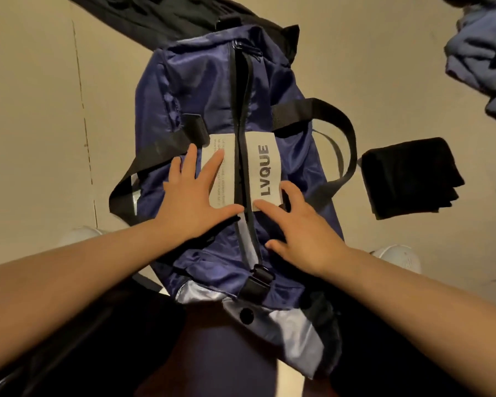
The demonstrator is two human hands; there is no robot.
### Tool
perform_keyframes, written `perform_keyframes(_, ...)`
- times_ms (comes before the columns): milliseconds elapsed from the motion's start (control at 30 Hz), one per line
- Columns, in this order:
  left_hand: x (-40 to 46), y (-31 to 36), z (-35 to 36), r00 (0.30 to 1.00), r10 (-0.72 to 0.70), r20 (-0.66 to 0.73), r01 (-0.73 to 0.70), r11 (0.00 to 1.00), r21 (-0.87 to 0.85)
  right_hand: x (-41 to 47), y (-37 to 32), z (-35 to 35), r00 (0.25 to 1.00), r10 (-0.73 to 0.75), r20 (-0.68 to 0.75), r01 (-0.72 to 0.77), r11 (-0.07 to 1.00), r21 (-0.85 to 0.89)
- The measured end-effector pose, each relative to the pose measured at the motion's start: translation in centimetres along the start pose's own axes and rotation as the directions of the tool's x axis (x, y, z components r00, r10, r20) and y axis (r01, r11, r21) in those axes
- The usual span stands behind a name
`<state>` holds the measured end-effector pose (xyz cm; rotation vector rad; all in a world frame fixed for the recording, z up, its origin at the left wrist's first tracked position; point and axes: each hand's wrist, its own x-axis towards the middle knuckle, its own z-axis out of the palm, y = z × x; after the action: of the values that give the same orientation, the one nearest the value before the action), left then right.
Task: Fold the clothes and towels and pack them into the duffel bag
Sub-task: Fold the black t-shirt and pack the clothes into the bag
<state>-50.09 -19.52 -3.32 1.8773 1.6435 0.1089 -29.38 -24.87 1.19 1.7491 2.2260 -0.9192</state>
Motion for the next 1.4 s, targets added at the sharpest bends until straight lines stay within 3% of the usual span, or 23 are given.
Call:
perform_keyframes(267,5.8,0.6,-2.2,0.984,0.155,-0.089,-0.139,0.977,0.162,2.2,0.4,-0.2,0.984,0.136,-0.117,-0.121,0.984,0.129)
perform_keyframes(400,4.2,1.1,-3.1,0.970,0.154,-0.186,-0.125,0.980,0.158,2.4,-0.3,-1.0,0.970,0.195,-0.144,-0.164,0.965,0.206)
perform_keyframes(533,1.2,-1.3,-7.4,0.915,0.293,-0.279,-0.228,0.943,0.243,1.0,-1.6,-3.3,0.977,0.180,-0.115,-0.149,0.960,0.239)
perform_keyframes(600,-1.1,-2.4,-9.7,0.889,0.342,-0.304,-0.261,0.925,0.278,0.2,-2.7,-4.5,0.985,0.138,-0.105,-0.119,0.978,0.170)
perform_keyframes(667,-3.0,-3.1,-10.7,0.895,0.324,-0.305,-0.238,0.928,0.287,0.0,-3.4,-5.1,0.990,0.108,-0.091,-0.100,0.991,0.086)
perform_keyframes(733,-3.9,-3.8,-10.1,0.928,0.200,-0.315,-0.140,0.969,0.202,0.3,-3.8,-5.1,0.993,0.108,-0.056,-0.106,0.993,0.045)
perform_keyframes(833,-3.6,-4.7,-7.7,0.958,-0.028,-0.285,0.044,0.998,0.049,1.0,-4.1,-4.2,0.993,0.121,-0.010,-0.121,0.993,-0.004)
perform_keyframes(900,-3.4,-4.7,-6.5,0.964,-0.101,-0.246,0.100,0.995,-0.017,1.4,-4.4,-3.7,0.993,0.116,0.021,-0.115,0.992,-0.051)
perform_keyframes(1033,-4.2,-3.8,-6.3,0.991,-0.091,-0.101,0.092,0.996,0.011,1.6,-4.5,-3.8,0.992,0.096,0.078,-0.086,0.989,-0.118)
perform_keyframes(1167,-4.5,-3.3,-11.2,0.993,-0.119,0.011,0.118,0.992,0.054,1.4,-3.9,-4.7,0.990,0.097,0.102,-0.091,0.994,-0.065)
perform_keyframes(1300,-5.0,-2.5,-13.6,0.973,-0.139,0.187,0.095,0.969,0.228,1.6,-3.7,-4.8,0.987,0.116,0.114,-0.115,0.993,-0.017)
perform_keyframes(1400,-5.0,-1.6,-12.5,0.967,-0.146,0.210,0.083,0.956,0.282,1.6,-3.3,-4.1,0.989,0.089,0.116,-0.084,0.995,-0.051)
